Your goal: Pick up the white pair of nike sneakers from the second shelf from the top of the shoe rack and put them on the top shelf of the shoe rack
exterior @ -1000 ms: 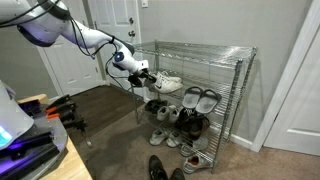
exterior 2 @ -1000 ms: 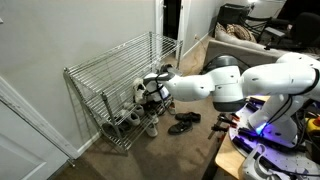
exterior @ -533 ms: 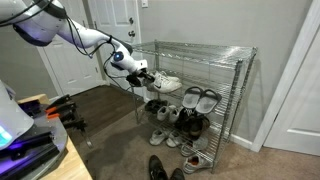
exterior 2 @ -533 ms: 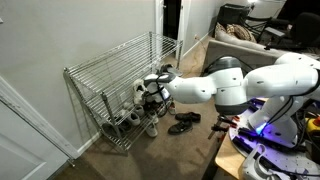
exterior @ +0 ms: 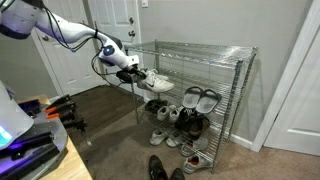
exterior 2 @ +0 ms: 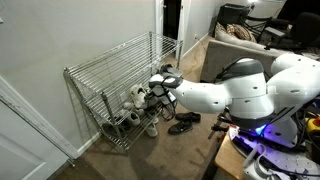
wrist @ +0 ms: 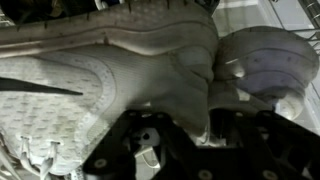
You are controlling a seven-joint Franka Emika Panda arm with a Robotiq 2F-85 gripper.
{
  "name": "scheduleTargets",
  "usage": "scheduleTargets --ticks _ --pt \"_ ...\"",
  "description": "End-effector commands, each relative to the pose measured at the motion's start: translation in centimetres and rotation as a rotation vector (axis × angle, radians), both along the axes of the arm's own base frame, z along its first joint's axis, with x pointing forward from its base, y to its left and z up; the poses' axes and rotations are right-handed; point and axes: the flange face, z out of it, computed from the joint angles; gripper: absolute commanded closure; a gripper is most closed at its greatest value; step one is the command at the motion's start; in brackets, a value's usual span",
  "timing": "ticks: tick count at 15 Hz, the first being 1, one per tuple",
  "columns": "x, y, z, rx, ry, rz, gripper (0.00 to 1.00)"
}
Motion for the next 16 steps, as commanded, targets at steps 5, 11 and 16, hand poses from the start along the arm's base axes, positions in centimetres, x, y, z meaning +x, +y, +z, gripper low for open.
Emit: scheduleTargets --ticks 5,11,16 --pt "-8.0 -7.0 0.1 -0.023 0.128 -0.108 0.95" --pt "-10.8 -10.9 1.1 -0.049 0.154 -0.192 0.95" --pt "-13.4 -12.9 5.1 -0.066 0.111 -0.282 0.95"
